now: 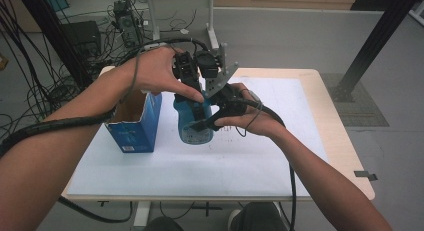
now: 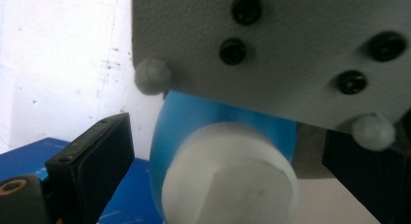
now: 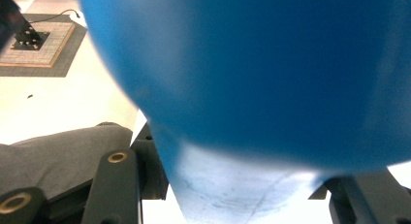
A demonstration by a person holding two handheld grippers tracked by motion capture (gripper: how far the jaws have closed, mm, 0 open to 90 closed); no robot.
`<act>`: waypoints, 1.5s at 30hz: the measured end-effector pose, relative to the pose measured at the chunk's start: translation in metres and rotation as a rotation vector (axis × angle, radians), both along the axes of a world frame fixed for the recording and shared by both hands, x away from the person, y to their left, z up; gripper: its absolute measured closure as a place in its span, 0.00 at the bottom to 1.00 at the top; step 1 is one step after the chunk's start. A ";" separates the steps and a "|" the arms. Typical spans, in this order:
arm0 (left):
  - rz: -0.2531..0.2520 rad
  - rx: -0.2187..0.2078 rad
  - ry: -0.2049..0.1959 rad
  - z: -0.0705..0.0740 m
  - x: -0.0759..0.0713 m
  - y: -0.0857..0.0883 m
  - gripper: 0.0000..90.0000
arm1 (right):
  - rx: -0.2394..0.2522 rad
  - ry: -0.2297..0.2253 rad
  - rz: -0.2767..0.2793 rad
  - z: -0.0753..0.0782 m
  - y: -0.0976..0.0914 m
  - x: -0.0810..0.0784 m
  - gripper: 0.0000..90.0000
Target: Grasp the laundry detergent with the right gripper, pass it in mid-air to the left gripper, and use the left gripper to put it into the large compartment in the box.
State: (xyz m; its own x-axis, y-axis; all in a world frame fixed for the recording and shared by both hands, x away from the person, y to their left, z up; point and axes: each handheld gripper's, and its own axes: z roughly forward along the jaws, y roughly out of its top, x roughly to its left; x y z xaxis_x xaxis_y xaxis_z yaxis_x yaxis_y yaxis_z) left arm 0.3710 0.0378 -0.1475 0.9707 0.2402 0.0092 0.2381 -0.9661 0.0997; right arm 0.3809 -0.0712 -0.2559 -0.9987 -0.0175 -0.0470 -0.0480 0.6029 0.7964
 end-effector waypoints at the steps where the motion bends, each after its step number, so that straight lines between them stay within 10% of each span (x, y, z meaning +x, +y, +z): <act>1: -0.002 0.000 0.002 -0.001 0.000 0.000 0.06 | 0.001 0.002 -0.001 0.000 0.000 0.000 0.48; 45: -0.009 -0.006 0.013 -0.002 0.000 -0.003 0.06 | 0.027 -0.007 0.011 0.006 -0.002 0.000 0.48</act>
State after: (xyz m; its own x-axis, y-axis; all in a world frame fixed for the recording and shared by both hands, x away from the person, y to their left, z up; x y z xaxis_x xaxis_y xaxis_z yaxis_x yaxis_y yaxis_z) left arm 0.3715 0.0348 -0.1496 0.9728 0.2315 -0.0050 0.2308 -0.9676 0.1022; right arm 0.3805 -0.0737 -0.2499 -0.9981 -0.0268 -0.0549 -0.0603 0.5807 0.8119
